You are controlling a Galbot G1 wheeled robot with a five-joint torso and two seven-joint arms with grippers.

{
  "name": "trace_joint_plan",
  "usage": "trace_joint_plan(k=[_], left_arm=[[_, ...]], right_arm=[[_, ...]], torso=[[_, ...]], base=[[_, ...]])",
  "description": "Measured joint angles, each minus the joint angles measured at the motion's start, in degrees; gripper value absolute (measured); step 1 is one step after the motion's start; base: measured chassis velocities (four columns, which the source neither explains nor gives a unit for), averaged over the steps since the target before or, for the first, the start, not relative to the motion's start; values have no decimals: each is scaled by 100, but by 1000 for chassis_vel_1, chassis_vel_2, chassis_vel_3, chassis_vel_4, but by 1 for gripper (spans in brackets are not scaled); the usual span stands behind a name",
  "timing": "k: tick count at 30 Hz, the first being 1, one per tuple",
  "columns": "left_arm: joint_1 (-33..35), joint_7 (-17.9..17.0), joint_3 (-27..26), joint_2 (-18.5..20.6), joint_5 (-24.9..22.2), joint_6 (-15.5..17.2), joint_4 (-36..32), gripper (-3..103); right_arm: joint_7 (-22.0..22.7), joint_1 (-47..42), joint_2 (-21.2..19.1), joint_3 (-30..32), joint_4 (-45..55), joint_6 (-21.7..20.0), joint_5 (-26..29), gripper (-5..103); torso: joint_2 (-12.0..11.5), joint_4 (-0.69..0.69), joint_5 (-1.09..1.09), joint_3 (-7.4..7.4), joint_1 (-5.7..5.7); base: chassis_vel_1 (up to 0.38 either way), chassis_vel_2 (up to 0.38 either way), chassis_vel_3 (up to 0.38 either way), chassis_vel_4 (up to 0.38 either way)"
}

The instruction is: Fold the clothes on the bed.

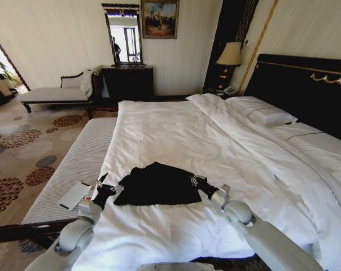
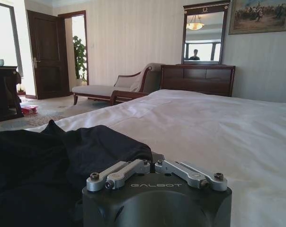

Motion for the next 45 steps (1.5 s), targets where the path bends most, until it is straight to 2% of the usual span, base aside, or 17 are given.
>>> trace_joint_plan(k=[8, 11, 18, 21, 23, 24, 25, 28, 33, 35, 37, 38, 40, 41, 42, 43, 45], left_arm=[[-102, -44, 204, -206, -636, 246, 150, 100], [-236, -47, 324, -313, -1068, 385, 251, 100], [-355, -56, 417, -463, -1174, 412, 358, 99], [-399, -74, 468, -526, -1117, 405, 386, 83], [-401, -74, 479, -532, -1107, 404, 386, 83], [-405, -74, 504, -543, -1096, 404, 387, 72], [-414, -71, 528, -550, -1084, 403, 397, 67], [-457, -53, 590, -565, -1078, 411, 435, 62], [-639, -28, 751, -614, -1165, 464, 590, 40], [-659, -26, 764, -618, -1185, 470, 605, 40], [-802, -23, 826, -655, -1346, 508, 708, 23], [-833, -26, 832, -664, -1382, 518, 729, 23], [-868, -52, 832, -687, -1443, 531, 767, 13], [-868, -52, 832, -687, -1443, 531, 767, 13], [-862, -55, 828, -693, -1453, 534, 772, 4], [-847, -55, 820, -695, -1460, 535, 773, 4], [-808, -53, 816, -711, -1463, 539, 781, 13]], right_arm=[[-32, -155, -57, 145, 5, 31, -29, 0], [-38, -292, -105, 245, 26, 46, -48, 0], [-52, -473, -167, 384, 69, 66, -65, 0], [-54, -529, -179, 431, 89, 70, -65, 0], [-55, -536, -179, 433, 92, 70, -65, 0], [-59, -548, -178, 433, 93, 72, -71, 0], [-62, -552, -174, 433, 94, 74, -76, 0], [-66, -554, -167, 420, 94, 76, -80, 0], [-66, -558, -175, 419, 97, 80, -81, 0], [-66, -561, -178, 422, 99, 80, -81, 0], [-69, -618, -205, 474, 112, 85, -80, 0], [-71, -636, -213, 490, 116, 87, -79, 0], [-73, -679, -234, 532, 135, 90, -76, 0], [-73, -679, -234, 532, 135, 90, -76, 0], [-74, -689, -241, 546, 139, 91, -75, 0], [-75, -694, -244, 554, 140, 92, -74, 0], [-77, -700, -250, 569, 142, 94, -61, 0]], torso=[[1, 1, -1, -1, -1], [1, 0, 0, 0, -1], [1, 0, 0, 0, -1], [1, 0, 0, -1, -1], [0, 0, 0, 0, -1], [1, 0, 0, 0, -1], [1, 0, 0, -1, -1], [1, 1, 0, -1, -1], [1, 0, 0, -1, 0], [1, 1, -1, 0, -1], [0, 0, -1, 0, -1], [1, 0, -1, -1, 0], [0, -1, 0, -1, -1], [0, -1, 0, -1, -1], [1, 0, -1, -1, -1], [1, 0, 0, 0, 0], [1, 1, 0, 0, -1]], base=[[0, 0, 0, 0], [0, 0, 0, 0], [0, 0, 0, 0], [0, 0, 0, 0], [0, 0, 0, 0], [0, 0, 0, 0], [0, 0, 0, 0], [0, 0, 0, 0], [0, 0, 0, 0], [0, 0, 0, 0], [0, 0, 0, 0], [0, 0, 0, 0], [0, 0, 0, 0], [0, 0, 0, 0], [0, 0, 0, 0], [0, 0, 0, 0], [0, 0, 0, 0]])
